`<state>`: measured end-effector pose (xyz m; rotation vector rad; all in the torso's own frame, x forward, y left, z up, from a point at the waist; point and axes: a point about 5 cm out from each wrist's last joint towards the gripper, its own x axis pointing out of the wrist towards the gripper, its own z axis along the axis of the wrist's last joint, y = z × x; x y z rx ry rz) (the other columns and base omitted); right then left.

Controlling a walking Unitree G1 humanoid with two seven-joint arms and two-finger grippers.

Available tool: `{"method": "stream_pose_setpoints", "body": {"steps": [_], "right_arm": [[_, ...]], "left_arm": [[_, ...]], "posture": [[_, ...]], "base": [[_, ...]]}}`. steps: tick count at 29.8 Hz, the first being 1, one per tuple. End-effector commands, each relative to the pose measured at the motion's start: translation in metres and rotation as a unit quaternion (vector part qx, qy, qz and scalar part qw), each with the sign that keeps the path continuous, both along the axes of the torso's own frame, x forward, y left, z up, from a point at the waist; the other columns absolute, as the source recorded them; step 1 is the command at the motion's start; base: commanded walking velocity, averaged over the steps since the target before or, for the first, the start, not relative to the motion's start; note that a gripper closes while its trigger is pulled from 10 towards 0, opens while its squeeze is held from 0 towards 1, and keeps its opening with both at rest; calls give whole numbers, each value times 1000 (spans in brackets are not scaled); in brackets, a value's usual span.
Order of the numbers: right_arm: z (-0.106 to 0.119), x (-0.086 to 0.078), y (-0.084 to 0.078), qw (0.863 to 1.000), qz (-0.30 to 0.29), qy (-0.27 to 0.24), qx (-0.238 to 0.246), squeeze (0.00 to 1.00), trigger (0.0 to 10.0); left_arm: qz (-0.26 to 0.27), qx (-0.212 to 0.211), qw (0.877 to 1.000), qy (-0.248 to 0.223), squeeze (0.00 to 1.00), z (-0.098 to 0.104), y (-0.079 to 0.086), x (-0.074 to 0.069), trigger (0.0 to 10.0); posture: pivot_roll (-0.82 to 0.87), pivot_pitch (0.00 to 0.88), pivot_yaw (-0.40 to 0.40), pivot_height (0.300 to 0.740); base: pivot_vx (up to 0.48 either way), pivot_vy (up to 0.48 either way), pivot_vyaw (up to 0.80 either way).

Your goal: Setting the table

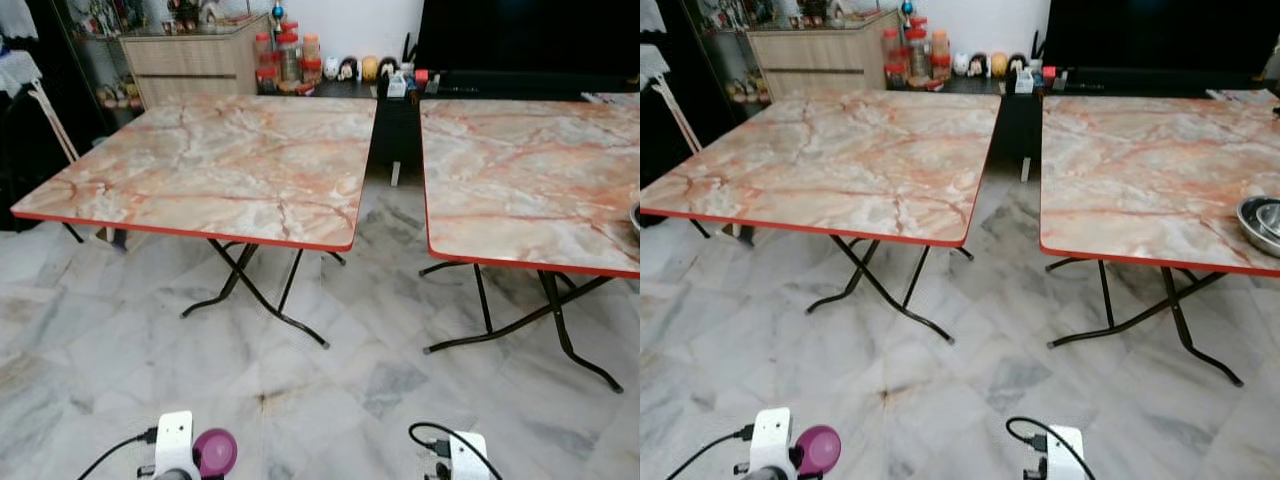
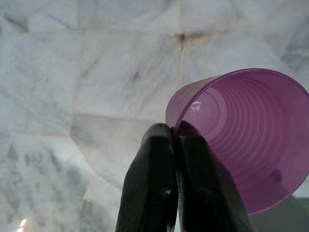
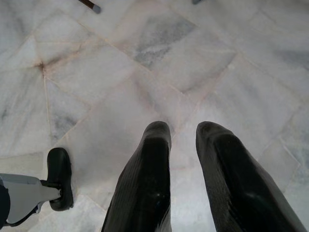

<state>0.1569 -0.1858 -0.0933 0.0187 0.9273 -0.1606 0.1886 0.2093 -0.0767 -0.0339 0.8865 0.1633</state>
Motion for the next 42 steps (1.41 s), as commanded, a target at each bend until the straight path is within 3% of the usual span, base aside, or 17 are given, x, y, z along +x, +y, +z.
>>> {"method": "stream_pose_setpoints", "body": {"steps": [1, 34, 42], "right_arm": [[1, 3, 0, 1000, -8, -5, 2, 0, 10000], [2, 3, -7, 1000, 3, -3, -6, 0, 10000], [2, 3, -7, 1000, 2, -1, -6, 0, 10000]], "left_arm": [[3, 7, 1000, 7, 0, 0, 3, 0, 10000], [-15, -14, 999, 32, 0, -7, -12, -7, 10000], [-26, -12, 999, 30, 0, -6, -12, -5, 10000]], "posture": [[10, 0, 12, 740], [-11, 0, -10, 740], [-16, 0, -2, 740]], "base": [[356, 0, 0], [372, 0, 56], [0, 0, 0]]}}
